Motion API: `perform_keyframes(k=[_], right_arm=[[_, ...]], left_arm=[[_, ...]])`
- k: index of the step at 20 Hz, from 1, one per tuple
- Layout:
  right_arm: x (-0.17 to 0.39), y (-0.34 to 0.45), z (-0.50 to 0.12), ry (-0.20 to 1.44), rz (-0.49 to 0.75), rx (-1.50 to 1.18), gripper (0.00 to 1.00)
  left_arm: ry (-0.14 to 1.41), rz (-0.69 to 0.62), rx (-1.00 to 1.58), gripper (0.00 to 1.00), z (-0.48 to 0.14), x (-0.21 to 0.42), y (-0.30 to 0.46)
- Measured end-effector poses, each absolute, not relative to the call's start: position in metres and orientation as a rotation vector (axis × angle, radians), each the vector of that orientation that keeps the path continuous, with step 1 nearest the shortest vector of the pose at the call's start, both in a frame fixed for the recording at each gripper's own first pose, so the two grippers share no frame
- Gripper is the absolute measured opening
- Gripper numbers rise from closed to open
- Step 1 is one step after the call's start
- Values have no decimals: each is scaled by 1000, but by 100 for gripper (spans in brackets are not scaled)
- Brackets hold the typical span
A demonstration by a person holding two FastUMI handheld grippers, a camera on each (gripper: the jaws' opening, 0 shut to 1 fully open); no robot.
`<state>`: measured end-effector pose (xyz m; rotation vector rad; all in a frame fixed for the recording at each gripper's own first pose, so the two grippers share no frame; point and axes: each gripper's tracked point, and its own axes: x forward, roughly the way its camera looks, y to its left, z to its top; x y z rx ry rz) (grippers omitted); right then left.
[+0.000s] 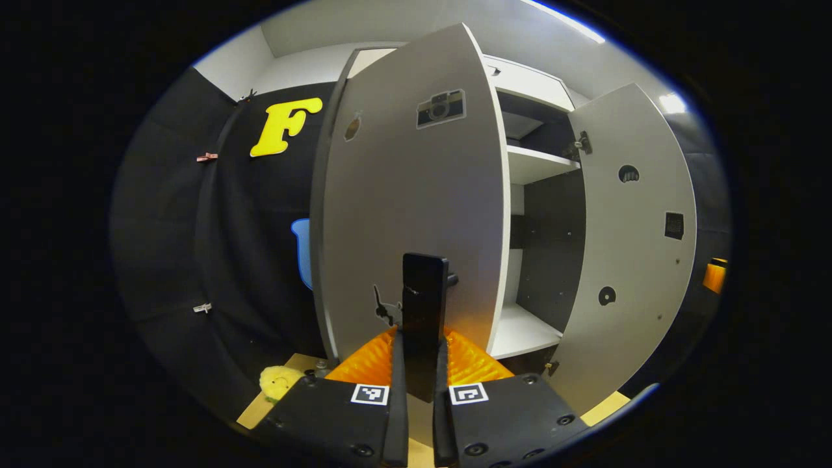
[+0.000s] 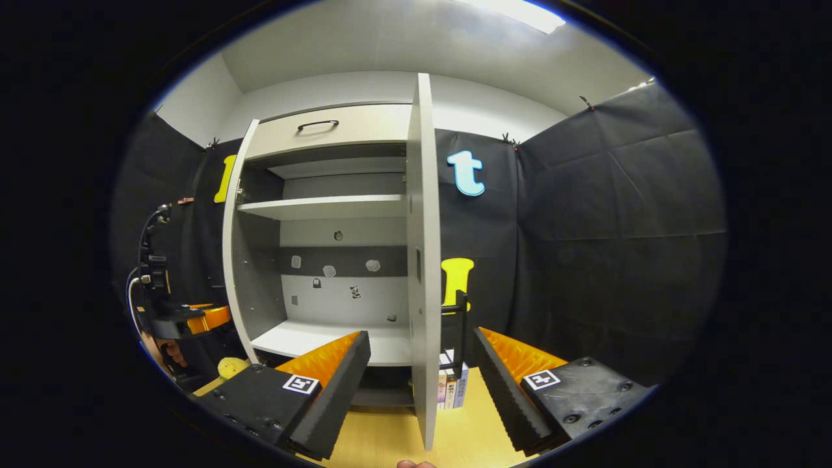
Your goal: Open the right door of the double-door shoe cabinet with the right hand, and open the left door with the left hand.
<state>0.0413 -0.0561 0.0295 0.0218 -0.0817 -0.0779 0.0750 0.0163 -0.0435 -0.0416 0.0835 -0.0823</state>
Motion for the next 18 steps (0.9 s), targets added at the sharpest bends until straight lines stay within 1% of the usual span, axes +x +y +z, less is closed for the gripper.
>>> perform_keyframes(k=[3,4,8,9,11,12,13,14,18], right_arm=[[41,-41,26,-77,-60,31,98],[40,-36,26,-77,-54,31,98],[39,-15,25,-76,-28,16,98],[38,-11,24,-75,-22,16,98],[39,-3,24,-73,-13,13,98],[41,-1,23,-70,-8,13,98],[40,2,22,-67,-4,15,98],[41,4,22,-66,-1,17,98],[46,12,21,-65,9,14,98]], left_arm=[[83,-84,-55,20,-43,63,36],[82,-83,-63,17,-44,59,42],[79,-83,-84,17,-44,48,66],[78,-83,-85,19,-44,46,72],[72,-79,-93,18,-44,43,84],[69,-79,-96,21,-45,43,88],[64,-79,-94,20,-44,42,93],[59,-78,-88,17,-45,41,98],[57,-60,-53,14,-46,40,116]])
